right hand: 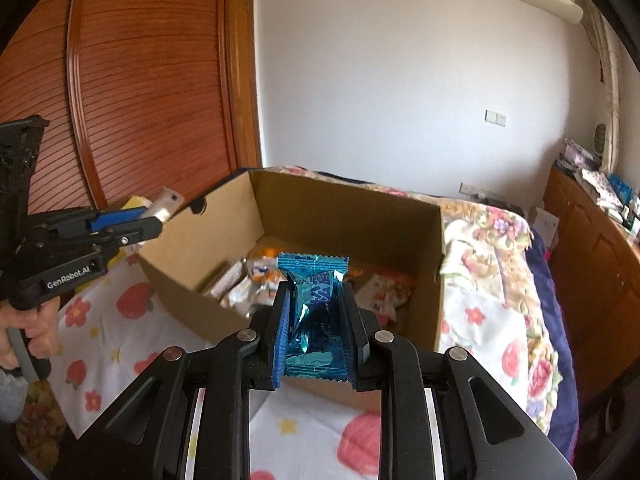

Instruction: Organize snacks

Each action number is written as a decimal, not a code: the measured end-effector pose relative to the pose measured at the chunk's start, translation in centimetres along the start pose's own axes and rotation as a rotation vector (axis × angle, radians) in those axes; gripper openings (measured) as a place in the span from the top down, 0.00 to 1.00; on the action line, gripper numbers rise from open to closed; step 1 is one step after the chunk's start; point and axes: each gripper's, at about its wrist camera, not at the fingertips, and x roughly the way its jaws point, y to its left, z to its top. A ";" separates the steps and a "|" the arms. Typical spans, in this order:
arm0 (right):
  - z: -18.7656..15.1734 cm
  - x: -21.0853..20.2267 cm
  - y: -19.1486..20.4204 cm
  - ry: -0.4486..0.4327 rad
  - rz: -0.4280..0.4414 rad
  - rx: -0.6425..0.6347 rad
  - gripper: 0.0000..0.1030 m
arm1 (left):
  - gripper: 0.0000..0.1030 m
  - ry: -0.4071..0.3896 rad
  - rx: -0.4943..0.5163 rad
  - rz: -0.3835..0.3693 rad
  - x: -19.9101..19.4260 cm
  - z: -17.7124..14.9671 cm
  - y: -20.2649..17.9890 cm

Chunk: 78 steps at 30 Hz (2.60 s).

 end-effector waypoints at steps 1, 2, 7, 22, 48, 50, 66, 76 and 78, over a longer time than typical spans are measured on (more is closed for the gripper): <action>0.2 0.5 -0.1 0.000 0.004 0.003 0.80 | 0.81 0.001 -0.001 -0.002 0.6 0.1 0.1; 0.3 0.9 -0.2 0.001 0.008 0.004 0.80 | 0.81 0.004 -0.003 -0.002 1.2 0.2 0.2; 0.5 3.2 -0.7 0.010 0.016 0.002 0.80 | 0.81 0.028 -0.006 -0.006 3.7 0.1 0.5; -0.4 7.5 -1.9 0.056 0.034 0.022 0.80 | 0.80 0.065 -0.011 -0.018 7.1 -0.9 0.3; -1.8 -0.1 0.6 0.014 0.030 0.047 0.63 | 0.54 0.003 -0.006 0.049 -3.0 -1.9 -1.4; -2.3 -1.7 1.3 0.005 0.025 0.051 0.63 | 0.54 -0.006 -0.005 0.054 -4.8 -2.5 -1.8; -6.9 -12.0 4.1 -0.052 -0.054 0.097 0.54 | 0.52 -0.040 -0.004 0.039 -14.5 -6.7 -4.9; -9.7 -15.2 5.7 -0.066 -0.136 0.092 0.33 | 0.32 -0.087 0.022 0.081 -18.4 -9.3 -6.5; -10.0 -15.8 5.8 -0.075 -0.141 0.100 0.28 | 0.32 -0.086 0.029 0.088 -18.9 -9.6 -6.8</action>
